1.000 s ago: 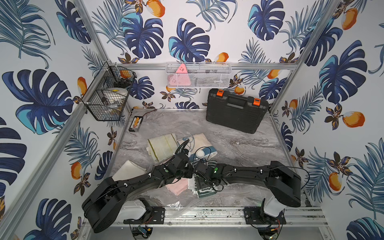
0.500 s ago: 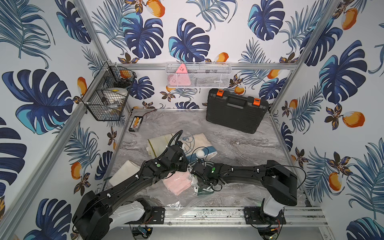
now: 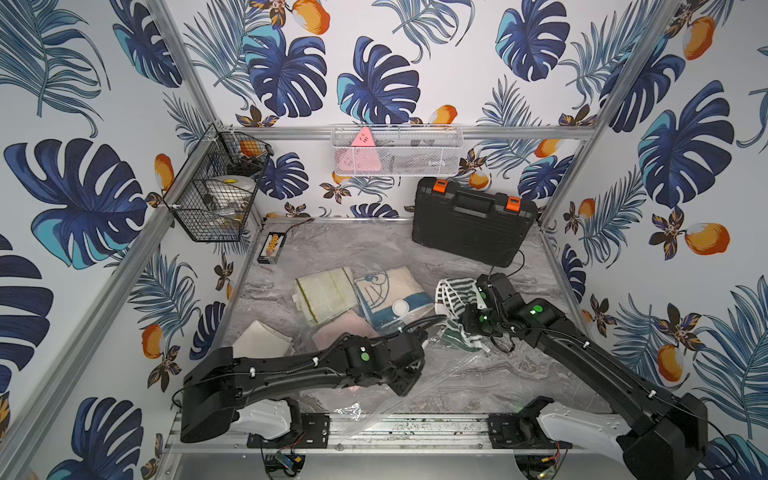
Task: Place the folded towel into the vacuum bag
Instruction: Open the vacuum bag at the center of the board.
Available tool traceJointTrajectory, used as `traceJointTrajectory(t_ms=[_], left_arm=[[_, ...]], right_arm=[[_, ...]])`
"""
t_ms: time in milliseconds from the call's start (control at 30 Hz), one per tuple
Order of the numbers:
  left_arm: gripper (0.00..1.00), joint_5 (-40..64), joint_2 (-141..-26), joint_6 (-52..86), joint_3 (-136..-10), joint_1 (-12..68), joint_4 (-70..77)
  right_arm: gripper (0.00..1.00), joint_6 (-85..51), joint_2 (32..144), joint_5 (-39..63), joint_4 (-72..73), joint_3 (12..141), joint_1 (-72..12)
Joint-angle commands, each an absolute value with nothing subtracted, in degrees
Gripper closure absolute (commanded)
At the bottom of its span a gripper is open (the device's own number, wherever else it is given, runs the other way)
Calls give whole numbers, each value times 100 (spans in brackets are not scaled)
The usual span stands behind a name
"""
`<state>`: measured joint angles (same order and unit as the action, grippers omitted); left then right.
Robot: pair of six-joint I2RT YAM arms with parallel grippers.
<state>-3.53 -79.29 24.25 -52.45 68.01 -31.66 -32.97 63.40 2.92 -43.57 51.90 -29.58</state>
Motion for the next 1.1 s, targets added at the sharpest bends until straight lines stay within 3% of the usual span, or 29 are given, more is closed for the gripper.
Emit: traceJointTrajectory(t_ms=[0,200,433,600,833,933,1067], left_arm=[[33,-343,-8356,2168,-5432,6998,-3600],[30,-605,-9088,1982,-5646,7386,-4035],[39,-1346,-9155,2082,-5498,7414,-3684],[49,-1302,-9349,1997,-5410,7418,-3603],[54,-1362,-9476,1958,-5308,7414,-3526],[68,-1439,-9433,1955,-5304,7418,-3459],[100,-1834,-9078,2027,-5366,7390,-3510]], right_arm=[[95,-3294,6129,887,-4433,4961,-2656],[95,-3337,6119,1118,-4287,4808,-2379],[94,-3377,6134,1257,-4166,4639,-2352],[95,-3357,6053,1206,-4197,4541,-2353],[94,-3392,5979,1221,-4184,4461,-2338],[94,-3388,5990,1274,-4214,4464,-2344],[94,-3296,5901,1309,-4541,4560,-2343]])
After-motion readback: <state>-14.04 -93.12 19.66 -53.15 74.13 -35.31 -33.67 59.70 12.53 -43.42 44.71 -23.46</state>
